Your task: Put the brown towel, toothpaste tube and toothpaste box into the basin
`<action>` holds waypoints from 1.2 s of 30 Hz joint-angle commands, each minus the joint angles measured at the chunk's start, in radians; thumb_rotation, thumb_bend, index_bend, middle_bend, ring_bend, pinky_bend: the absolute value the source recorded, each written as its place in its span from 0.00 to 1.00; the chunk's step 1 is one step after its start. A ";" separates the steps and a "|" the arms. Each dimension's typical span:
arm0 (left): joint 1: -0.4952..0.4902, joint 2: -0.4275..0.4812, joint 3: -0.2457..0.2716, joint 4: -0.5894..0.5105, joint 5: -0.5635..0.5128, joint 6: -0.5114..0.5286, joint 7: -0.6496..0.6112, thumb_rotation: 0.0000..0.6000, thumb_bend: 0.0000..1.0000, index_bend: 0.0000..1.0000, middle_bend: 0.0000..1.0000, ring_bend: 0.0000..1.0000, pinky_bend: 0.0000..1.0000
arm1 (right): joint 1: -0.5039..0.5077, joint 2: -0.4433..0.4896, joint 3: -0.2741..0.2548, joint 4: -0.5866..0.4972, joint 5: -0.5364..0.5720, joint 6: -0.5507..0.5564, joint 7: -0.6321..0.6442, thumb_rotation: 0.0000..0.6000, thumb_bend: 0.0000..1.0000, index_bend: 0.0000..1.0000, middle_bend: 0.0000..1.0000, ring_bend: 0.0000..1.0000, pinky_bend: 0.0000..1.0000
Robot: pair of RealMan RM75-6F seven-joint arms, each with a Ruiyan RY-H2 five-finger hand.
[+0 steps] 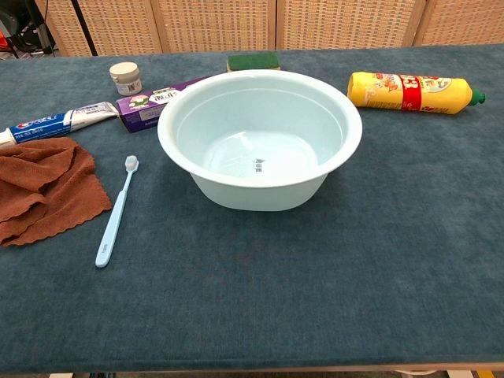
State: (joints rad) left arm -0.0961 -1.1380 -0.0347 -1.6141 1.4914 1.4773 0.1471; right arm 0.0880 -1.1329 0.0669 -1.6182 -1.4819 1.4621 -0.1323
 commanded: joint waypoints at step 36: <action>-0.006 0.006 0.011 -0.013 0.006 -0.017 0.015 1.00 0.25 0.00 0.00 0.00 0.00 | -0.001 0.000 -0.011 0.000 -0.017 0.001 0.003 1.00 0.09 0.00 0.00 0.00 0.00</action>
State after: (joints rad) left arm -0.1015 -1.1320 -0.0235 -1.6271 1.4998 1.4619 0.1622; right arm 0.0868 -1.1323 0.0561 -1.6181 -1.4990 1.4634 -0.1292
